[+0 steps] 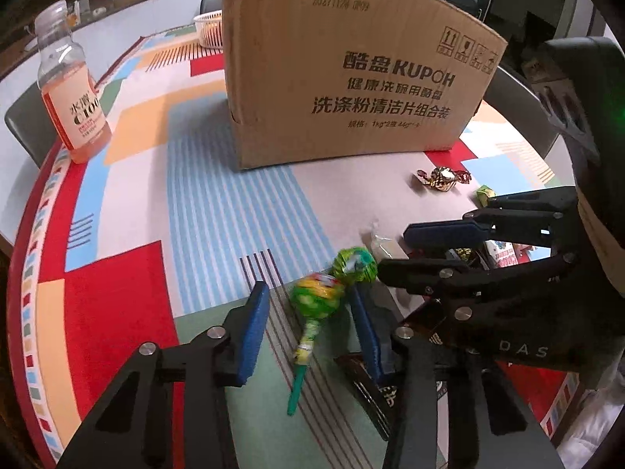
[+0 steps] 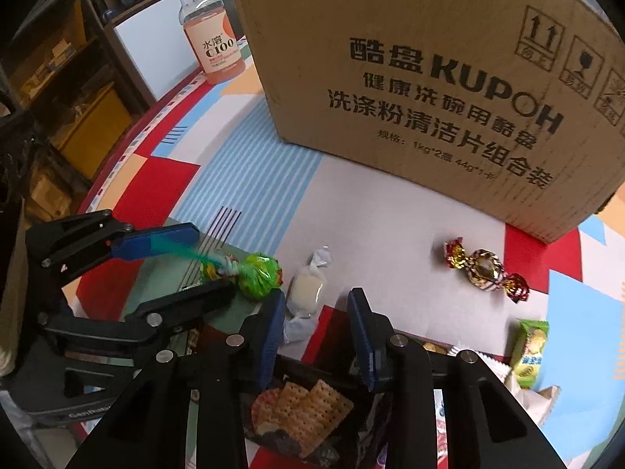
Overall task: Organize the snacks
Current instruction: 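Grasp the green lollipop with left gripper while right gripper grasps the white candy, then carry lollipop and white candy over the box and release both inside, then grasp the second green lollipop with left gripper while right gripper grasps the gold-wrapped candy, then carry lollipop and gold candy over the box and release both inside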
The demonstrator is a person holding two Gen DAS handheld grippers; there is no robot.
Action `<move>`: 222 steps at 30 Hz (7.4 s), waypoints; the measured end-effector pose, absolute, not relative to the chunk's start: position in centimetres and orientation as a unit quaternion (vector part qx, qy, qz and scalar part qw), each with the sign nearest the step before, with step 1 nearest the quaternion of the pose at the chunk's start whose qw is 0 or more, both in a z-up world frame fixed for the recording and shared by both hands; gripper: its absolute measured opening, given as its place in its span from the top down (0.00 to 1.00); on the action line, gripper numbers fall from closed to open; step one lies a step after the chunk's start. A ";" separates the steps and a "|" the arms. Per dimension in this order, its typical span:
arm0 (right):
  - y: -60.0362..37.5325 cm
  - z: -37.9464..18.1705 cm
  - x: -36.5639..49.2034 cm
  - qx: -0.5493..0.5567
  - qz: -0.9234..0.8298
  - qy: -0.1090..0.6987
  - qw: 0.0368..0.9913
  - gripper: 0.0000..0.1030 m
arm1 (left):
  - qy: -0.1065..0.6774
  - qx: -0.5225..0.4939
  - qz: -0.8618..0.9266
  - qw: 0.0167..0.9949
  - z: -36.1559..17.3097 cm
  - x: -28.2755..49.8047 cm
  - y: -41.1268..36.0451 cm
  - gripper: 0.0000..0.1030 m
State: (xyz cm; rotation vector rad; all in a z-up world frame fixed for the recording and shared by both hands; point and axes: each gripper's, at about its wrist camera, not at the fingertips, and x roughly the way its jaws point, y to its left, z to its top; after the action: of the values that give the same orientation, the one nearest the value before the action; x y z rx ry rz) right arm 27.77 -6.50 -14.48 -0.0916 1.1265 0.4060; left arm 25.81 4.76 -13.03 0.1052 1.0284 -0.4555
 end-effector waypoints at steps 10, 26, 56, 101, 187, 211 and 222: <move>-5.6 -14.6 27.9 -0.081 0.171 0.516 0.835 0.81 | 0.495 0.021 -0.211 0.842 -13.4 26.6 5.0 0.75; -7.9 -10.0 26.0 -0.035 0.181 0.473 0.862 0.81 | 0.455 0.005 -0.192 0.870 -8.6 24.2 5.1 0.75; -15.0 4.4 26.2 0.011 0.141 0.297 0.944 0.81 | 0.291 0.026 -0.203 0.935 6.3 27.1 -1.8 0.75; -14.6 1.4 23.5 -0.022 0.143 0.328 0.934 0.59 | 0.331 0.023 -0.114 0.936 3.4 21.6 1.4 0.41; -15.6 0.5 22.2 -0.027 0.135 0.349 0.927 0.81 | 0.345 -0.018 -0.161 0.924 2.1 21.6 -0.2 0.75; -16.5 6.9 27.3 -0.005 0.119 0.276 0.954 0.81 | 0.293 -0.020 -0.163 0.942 8.7 29.5 -1.6 0.75; -17.1 4.8 32.6 0.004 0.104 0.316 0.943 0.81 | 0.341 -0.006 -0.166 0.925 6.6 35.5 -3.3 0.72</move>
State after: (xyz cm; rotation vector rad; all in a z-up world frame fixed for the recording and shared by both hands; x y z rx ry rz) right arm 32.56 -17.11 4.78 0.0076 0.6440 0.2122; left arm 35.53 -3.29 6.57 -0.0117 0.6995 -0.3407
